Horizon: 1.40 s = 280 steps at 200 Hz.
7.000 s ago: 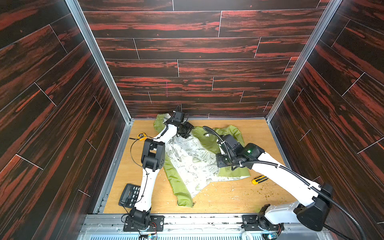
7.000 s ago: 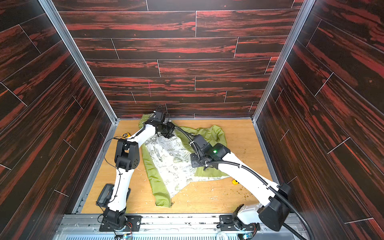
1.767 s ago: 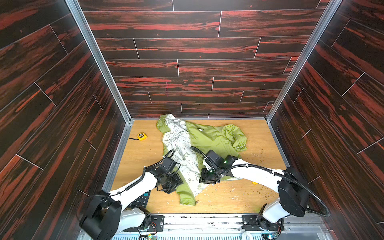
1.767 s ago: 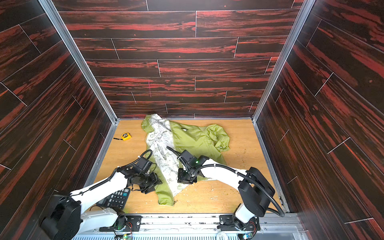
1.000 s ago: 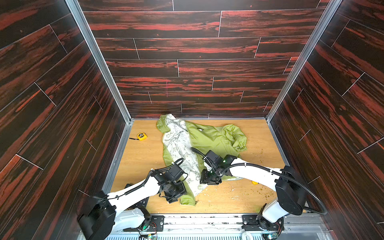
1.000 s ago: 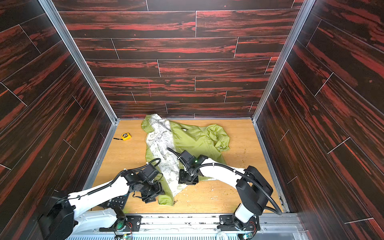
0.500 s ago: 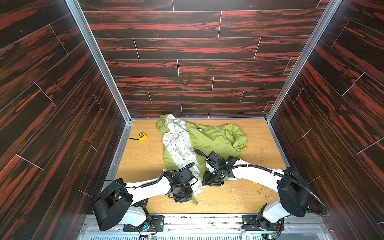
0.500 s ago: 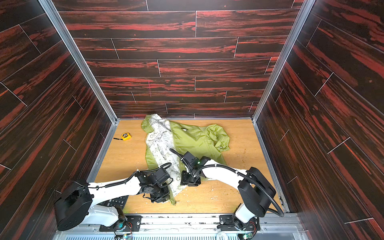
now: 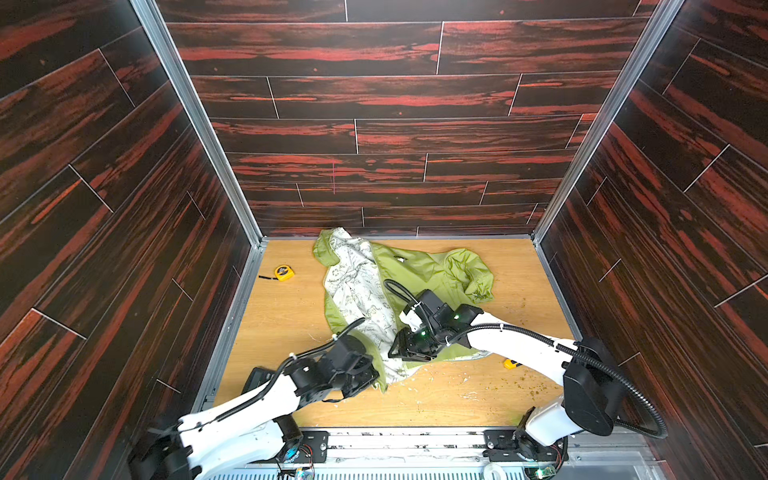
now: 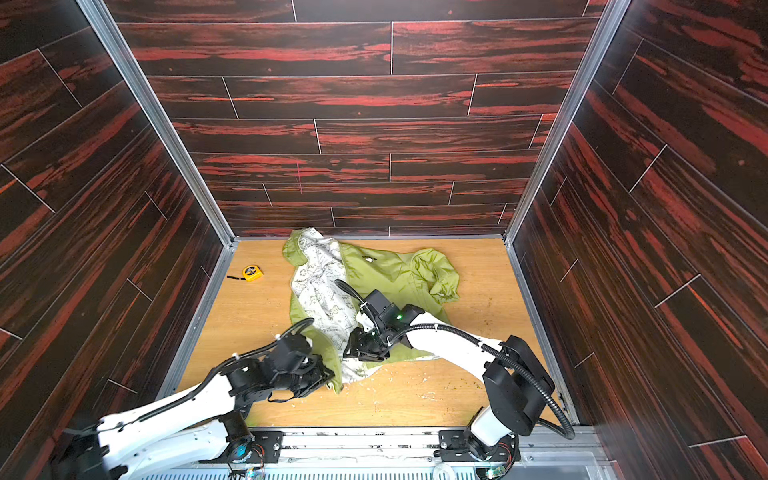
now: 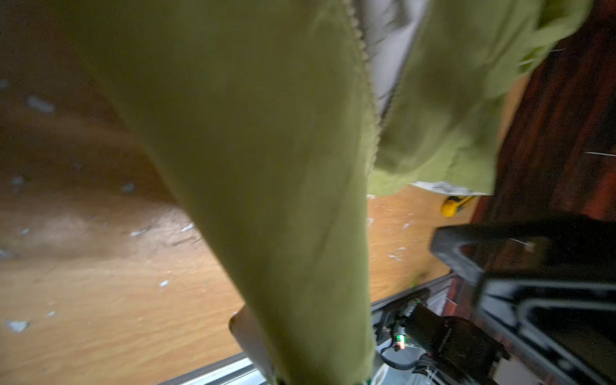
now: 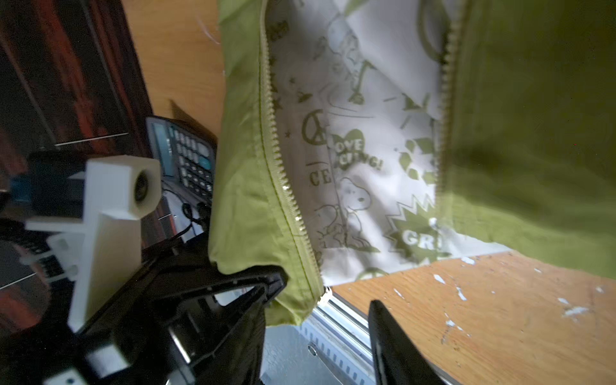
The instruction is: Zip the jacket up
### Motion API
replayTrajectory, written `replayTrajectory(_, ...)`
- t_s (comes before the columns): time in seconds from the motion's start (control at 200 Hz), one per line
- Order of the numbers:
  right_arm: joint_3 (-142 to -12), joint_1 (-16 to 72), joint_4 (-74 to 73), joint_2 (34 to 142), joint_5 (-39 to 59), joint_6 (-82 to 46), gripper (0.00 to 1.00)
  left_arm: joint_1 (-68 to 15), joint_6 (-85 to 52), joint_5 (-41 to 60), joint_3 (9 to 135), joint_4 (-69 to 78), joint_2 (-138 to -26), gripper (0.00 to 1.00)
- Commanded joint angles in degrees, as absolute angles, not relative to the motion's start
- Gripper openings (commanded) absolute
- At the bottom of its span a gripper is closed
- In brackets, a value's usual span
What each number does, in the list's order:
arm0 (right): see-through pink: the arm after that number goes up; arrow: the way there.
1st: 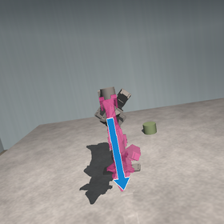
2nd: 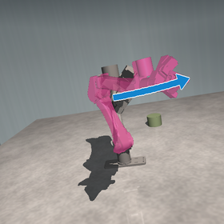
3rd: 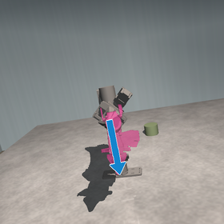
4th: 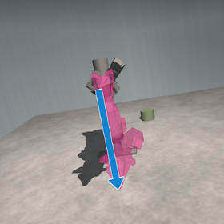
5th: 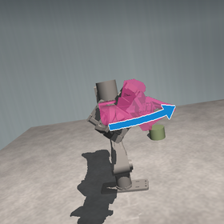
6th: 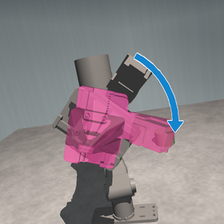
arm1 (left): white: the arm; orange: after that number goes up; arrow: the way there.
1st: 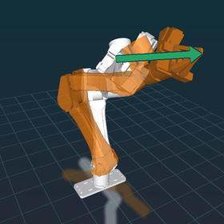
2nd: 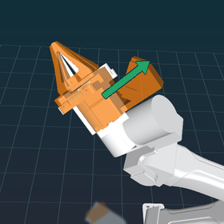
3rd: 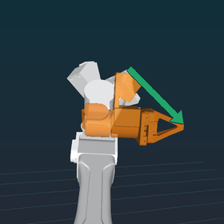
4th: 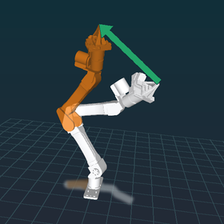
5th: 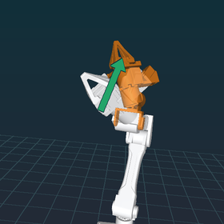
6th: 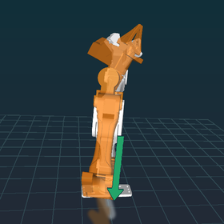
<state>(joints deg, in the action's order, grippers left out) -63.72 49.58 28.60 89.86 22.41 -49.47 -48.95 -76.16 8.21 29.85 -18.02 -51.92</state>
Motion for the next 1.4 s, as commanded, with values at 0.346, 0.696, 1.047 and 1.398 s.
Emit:
replayTrajectory(0.346, -62.9, 42.2, 11.0, 83.0, 36.6, -56.7, 0.56, -40.5, -66.9, 11.8, 33.0, -0.4, -46.0, 0.00)
replayTrajectory(0.696, -61.6, 41.1, 11.4, 80.8, 37.2, -55.2, 0.51, -39.8, -69.7, 19.9, 36.6, 8.4, -52.9, 0.00)
replayTrajectory(1.047, -62.2, 38.5, 16.3, 77.6, 38.3, -52.5, 0.58, -38.4, -72.4, 20.5, 36.3, 13.0, -51.8, 0.00)
replayTrajectory(1.398, -59.2, 38.5, 18.8, 72.3, 35.7, -55.3, 0.69, -37.7, -75.7, 20.8, 35.2, 20.0, -53.9, 0.00)
